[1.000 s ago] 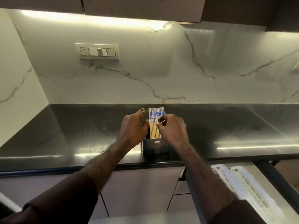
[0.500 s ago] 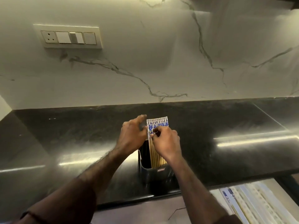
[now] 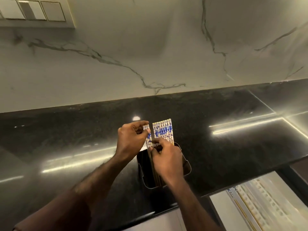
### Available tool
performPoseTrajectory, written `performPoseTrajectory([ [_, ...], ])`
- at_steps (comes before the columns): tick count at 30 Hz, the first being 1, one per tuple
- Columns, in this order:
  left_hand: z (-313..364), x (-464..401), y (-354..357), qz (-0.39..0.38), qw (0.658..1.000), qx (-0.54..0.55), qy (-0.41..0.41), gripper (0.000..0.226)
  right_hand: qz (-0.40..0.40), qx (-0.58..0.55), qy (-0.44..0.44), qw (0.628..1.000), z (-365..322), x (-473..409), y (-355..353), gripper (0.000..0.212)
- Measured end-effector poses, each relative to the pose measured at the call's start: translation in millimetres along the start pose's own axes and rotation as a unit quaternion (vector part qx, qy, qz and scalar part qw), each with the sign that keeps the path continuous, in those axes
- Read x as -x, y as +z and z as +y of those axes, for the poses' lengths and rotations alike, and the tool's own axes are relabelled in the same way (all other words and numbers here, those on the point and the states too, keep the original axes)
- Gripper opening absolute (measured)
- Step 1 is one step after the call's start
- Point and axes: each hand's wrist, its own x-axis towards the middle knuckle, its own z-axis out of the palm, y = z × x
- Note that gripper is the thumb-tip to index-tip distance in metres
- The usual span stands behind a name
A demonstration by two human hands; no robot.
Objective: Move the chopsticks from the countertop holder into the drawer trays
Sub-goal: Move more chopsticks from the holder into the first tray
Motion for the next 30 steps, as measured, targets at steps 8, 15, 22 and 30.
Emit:
performPoseTrajectory([
  [8, 5.0, -0.2, -12.0, -0.056, 0.993, 0.101, -0.039, 0.025, -0.047, -0.014, 0.024, 0.998, 2.1, -2.9, 2.1, 0.024],
  [15, 49.6, -20.9, -37.8, -0.140, 0.984, 0.112, 0.009, 0.028, -0.222, -0.194, 0.077, 0.952, 12.0, -20.3, -24.6, 0.010],
  [22, 108.9, -45.2, -59.8, -0.167, 0.978, 0.120, 0.038, 0.026, -0.306, -0.289, 0.032, 0.907, 9.0, -35.4, -52.2, 0.013],
  [30, 154.9, -13.3, -83.5, -0.132, 0.977, 0.155, 0.063, 0.032, -0.319, -0.356, -0.014, 0.878, -15.8, -4.9, -84.8, 0.011],
])
